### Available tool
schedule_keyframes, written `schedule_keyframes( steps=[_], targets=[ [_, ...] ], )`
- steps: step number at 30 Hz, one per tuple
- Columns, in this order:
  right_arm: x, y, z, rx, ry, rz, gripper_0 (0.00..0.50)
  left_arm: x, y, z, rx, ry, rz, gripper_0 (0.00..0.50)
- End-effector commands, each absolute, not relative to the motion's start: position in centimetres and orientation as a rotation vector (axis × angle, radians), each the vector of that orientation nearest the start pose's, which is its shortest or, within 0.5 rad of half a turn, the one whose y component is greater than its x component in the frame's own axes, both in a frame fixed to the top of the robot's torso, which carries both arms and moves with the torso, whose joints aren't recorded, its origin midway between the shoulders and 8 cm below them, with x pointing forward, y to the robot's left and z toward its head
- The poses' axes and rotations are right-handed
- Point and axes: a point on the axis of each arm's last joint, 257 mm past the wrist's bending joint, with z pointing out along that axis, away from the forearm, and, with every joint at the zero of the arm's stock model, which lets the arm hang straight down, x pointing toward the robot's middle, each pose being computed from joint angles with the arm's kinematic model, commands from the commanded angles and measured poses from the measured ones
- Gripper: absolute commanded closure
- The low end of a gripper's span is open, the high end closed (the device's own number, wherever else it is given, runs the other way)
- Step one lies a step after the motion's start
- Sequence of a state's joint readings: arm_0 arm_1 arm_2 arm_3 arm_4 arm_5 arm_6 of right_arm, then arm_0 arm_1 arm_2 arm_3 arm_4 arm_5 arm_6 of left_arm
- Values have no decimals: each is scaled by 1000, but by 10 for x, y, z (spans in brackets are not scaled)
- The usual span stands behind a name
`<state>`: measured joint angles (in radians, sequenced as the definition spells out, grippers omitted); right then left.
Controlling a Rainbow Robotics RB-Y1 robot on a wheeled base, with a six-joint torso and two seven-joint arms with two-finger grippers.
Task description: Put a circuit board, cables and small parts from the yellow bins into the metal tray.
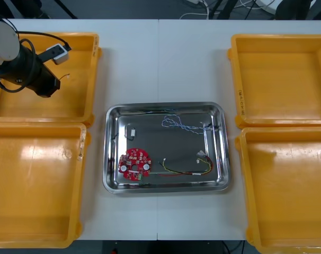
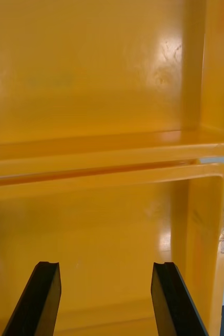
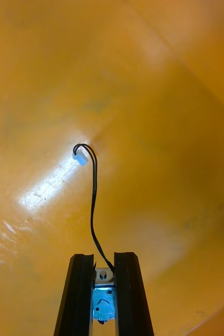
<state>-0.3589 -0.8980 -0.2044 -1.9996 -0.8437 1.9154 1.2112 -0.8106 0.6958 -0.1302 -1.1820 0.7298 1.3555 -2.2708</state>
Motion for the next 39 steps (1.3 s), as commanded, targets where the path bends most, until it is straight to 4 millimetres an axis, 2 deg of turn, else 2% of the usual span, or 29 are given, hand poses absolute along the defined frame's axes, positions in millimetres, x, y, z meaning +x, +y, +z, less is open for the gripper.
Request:
schedule_keyframes(
  steps=[1, 7, 15, 21, 31, 39],
  targets=[
    [405, -400, -130, 147, 2656, -77, 0, 595, 334, -145, 823, 2393, 226, 500],
    [402, -397, -136, 127, 2649, -76, 0, 581, 314, -131, 765, 2429, 224, 499],
    [399, -392, -143, 110, 2639, -53, 0, 563, 272, -114, 683, 2448, 190, 500],
    [394, -389, -153, 87, 2617, -50, 0, 547, 231, -108, 628, 2457, 157, 500],
    [389, -388, -160, 77, 2618, -44, 0, 530, 172, -116, 542, 2464, 147, 500],
    [391, -391, -157, 87, 2601, -39, 0, 516, 122, -136, 470, 2478, 124, 500]
  ],
)
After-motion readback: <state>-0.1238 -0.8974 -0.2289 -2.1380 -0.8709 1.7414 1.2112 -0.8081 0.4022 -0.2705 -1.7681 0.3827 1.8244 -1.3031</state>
